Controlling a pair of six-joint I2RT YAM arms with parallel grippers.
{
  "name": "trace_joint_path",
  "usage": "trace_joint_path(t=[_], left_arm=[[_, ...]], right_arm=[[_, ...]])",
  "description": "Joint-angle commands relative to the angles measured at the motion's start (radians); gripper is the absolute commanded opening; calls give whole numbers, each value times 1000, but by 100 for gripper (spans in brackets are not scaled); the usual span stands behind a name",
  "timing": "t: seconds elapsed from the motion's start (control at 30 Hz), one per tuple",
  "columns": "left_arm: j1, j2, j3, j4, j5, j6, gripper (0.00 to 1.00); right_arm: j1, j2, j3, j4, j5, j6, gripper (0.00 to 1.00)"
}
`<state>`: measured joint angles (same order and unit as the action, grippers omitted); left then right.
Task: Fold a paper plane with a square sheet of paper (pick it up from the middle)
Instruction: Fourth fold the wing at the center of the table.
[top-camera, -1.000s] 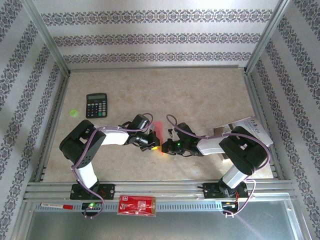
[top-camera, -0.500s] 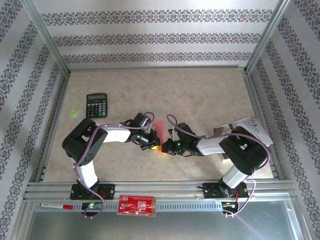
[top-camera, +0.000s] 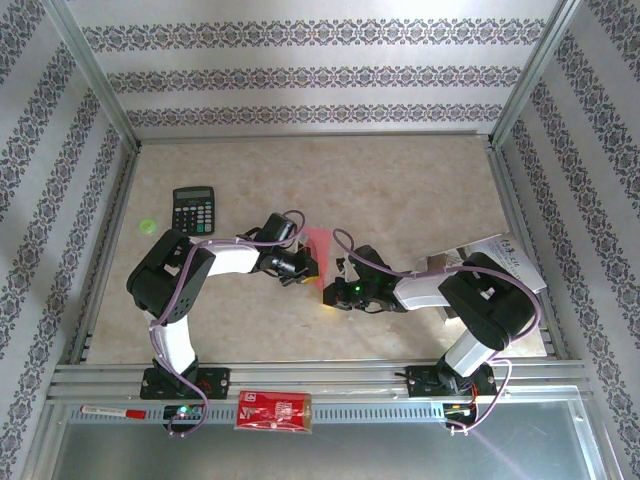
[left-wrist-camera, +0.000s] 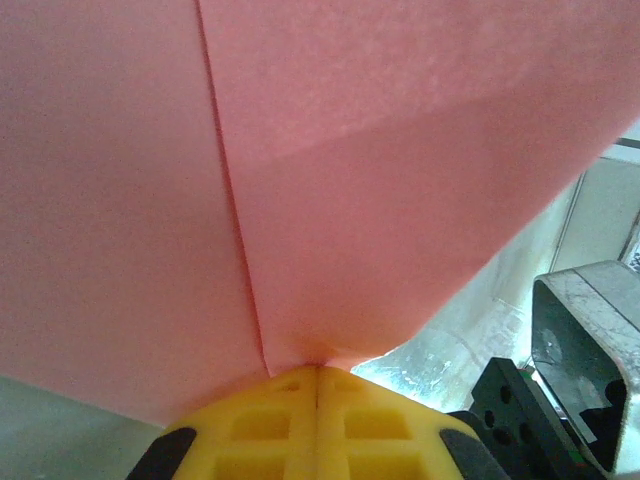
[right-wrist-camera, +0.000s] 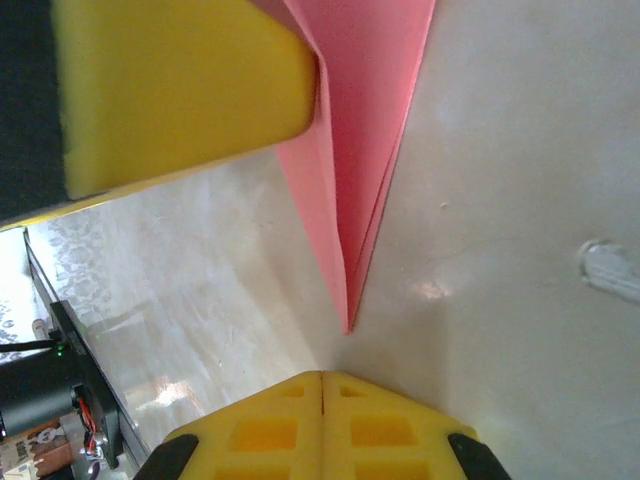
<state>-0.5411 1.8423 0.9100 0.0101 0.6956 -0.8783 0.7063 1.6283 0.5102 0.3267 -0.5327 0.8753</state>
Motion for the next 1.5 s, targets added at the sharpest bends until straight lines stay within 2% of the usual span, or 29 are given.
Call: trace_joint_path(t=[0.0,0.2,0.6,0.8,1.07,1.47], left_arm=[[6,16,-15,-11,-14,16,0],[-16,12,-68,43,-21,-27,0],[-17,-10,-31,29,-10,-32,0],[-17,-15,12,-19,-10,-6,1],[-17,2,24,-28,-4,3,1],[-16,3,42,-49,0,18,2]], right_arm=[[-7,-14,-56,-217,25,-61,0],[-21,-139,2,-180,6,-85,0],[-29,-68,54,-77,43,-59,0],[-30,-35,65,-21,-2,-49,0],[-39,14,120,-28,-2,-64,0],[-99,80,111,-37,-7,-95,0]])
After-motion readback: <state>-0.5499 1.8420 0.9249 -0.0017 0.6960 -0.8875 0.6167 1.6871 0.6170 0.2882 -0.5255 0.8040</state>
